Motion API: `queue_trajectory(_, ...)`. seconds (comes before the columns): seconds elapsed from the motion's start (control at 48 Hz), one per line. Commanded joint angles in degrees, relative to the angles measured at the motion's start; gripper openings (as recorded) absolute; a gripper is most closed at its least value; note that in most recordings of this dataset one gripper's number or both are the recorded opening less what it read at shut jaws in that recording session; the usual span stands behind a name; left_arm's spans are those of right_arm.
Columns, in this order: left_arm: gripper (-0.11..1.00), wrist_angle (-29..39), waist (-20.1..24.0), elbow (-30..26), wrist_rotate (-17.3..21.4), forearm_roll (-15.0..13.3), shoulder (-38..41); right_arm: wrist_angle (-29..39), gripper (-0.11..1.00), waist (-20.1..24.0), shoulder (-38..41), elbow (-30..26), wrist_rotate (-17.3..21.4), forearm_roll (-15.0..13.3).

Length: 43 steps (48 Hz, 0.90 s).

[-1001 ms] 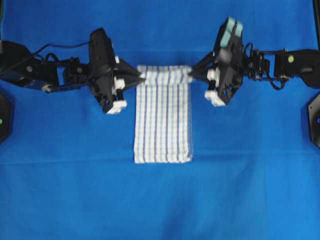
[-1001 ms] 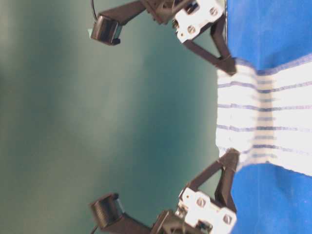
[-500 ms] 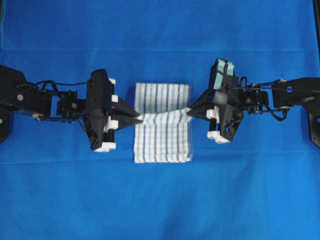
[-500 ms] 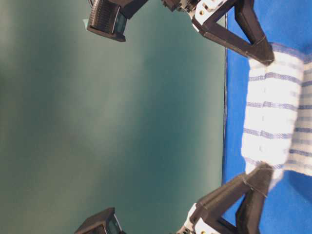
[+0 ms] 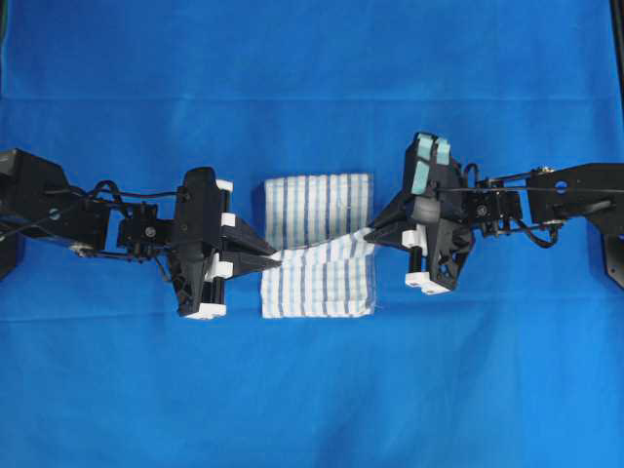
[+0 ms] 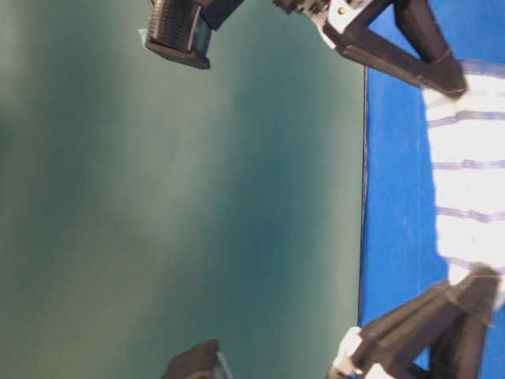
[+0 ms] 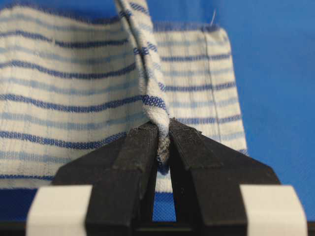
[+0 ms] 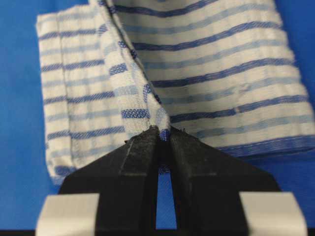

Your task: Fold the blue towel.

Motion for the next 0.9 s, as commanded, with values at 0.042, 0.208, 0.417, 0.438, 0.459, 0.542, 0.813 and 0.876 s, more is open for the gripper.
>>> queue_trajectory(0.042,0.03,-0.79,-0.88,-0.35,-0.35,-0.09,1.14,0.09,0.07,1.05,0.70,-1.14,0.00,0.26)
queue_trajectory(0.208,0.03,-0.79,-1.67,0.09,-2.29,-0.09,1.41,0.09,0.07,1.67,1.93,-1.67,0.09,0.97)
queue_trajectory(0.417,0.03,-0.79,-1.85,-0.09,-3.08,-0.09,1.49,0.00,0.08,1.85,2.72,-1.85,0.79,0.97)
queue_trajectory(0.438,0.03,-0.79,-1.76,-0.26,-3.08,-0.09,1.49,0.00,0.08,1.93,2.72,-1.93,0.88,0.97)
queue_trajectory(0.459,0.03,-0.79,-1.85,-0.35,-3.08,-0.09,1.58,0.00,0.08,2.02,2.81,-1.93,0.97,0.97)
queue_trajectory(0.542,0.03,-0.79,-1.85,-0.62,-3.08,-0.09,1.58,0.00,0.08,2.29,2.72,-2.02,1.05,0.97)
queue_trajectory(0.813,0.28,-0.79,-1.85,-0.70,-3.60,-0.09,1.23,-0.44,0.58,3.96,2.72,-3.16,1.23,1.05)
queue_trajectory(0.876,0.48,-0.44,-1.85,-0.62,-4.22,-0.09,0.53,-0.09,0.65,4.75,2.55,-3.87,1.23,1.05)
